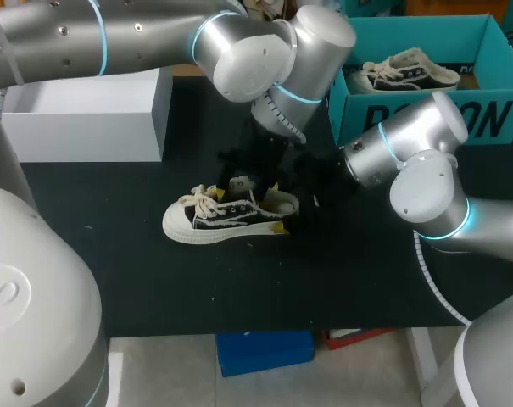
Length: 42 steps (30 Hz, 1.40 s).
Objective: Take the shoe out of the shoebox, open the shoe tongue, remove and reinsert the insole, then place the shoe into the shoebox
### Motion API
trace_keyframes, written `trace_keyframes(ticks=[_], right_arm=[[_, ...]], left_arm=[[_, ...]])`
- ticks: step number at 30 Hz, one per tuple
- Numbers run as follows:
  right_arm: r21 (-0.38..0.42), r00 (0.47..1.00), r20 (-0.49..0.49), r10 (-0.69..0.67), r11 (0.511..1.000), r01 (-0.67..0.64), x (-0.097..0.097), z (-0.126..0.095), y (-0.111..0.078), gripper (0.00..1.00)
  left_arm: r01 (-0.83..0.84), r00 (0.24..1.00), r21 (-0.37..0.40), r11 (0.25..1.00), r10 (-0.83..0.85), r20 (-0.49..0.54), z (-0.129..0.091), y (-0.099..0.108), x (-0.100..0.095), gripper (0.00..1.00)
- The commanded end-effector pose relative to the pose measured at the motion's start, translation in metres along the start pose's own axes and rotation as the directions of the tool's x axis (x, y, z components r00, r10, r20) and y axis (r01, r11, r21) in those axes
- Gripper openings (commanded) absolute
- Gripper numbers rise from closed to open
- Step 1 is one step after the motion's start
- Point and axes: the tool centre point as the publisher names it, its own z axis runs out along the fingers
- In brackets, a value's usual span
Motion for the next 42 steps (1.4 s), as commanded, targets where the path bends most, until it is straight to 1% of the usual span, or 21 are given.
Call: trace_keyframes(ticks=[1, 2, 3, 8, 18, 26, 32, 42], right_arm=[[0.001, 1.000, 0.000, 0.002, 1.000, -0.002, 0.000, 0.009, -0.005, 0.00], [0.001, 1.000, 0.000, 0.002, 1.000, -0.002, 0.000, 0.009, -0.005, 0.00], [0.001, 1.000, 0.000, 0.002, 1.000, -0.002, 0.000, 0.009, -0.005, 0.00], [0.001, 1.000, 0.000, 0.002, 1.000, -0.002, 0.000, 0.009, -0.005, 0.00], [0.001, 1.000, 0.000, 0.002, 1.000, -0.002, 0.000, 0.009, -0.005, 0.00], [0.001, 1.000, 0.000, 0.002, 1.000, -0.002, 0.000, 0.009, -0.005, 0.00], [0.001, 1.000, 0.000, 0.002, 1.000, -0.002, 0.000, 0.009, -0.005, 0.00], [0.001, 1.000, 0.000, 0.002, 1.000, -0.002, 0.000, 0.009, -0.005, 0.00]], left_arm=[[-0.006, 1.000, -0.004, 1.000, 0.006, 0.005, 0.000, -0.002, 0.003, 0.16], [-0.008, 1.000, -0.004, 1.000, 0.008, 0.004, 0.000, -0.002, 0.003, 0.05], [-0.009, 1.000, -0.004, 1.000, 0.009, 0.004, -0.001, -0.002, 0.003, 0.00], [-0.014, 1.000, -0.026, 1.000, 0.014, -0.016, -0.001, -0.001, 0.002, 0.00], [-0.007, 0.999, -0.019, 1.000, 0.006, -0.053, -0.013, -0.001, -0.008, 0.00], [-0.006, 0.990, -0.031, 1.000, 0.002, -0.144, -0.025, -0.001, -0.022, 0.00], [0.003, 0.979, -0.006, 1.000, -0.004, -0.204, -0.030, -0.002, -0.034, 0.00], [-0.036, 0.951, 0.029, 0.999, 0.043, -0.307, -0.026, 0.001, -0.051, 0.00]])
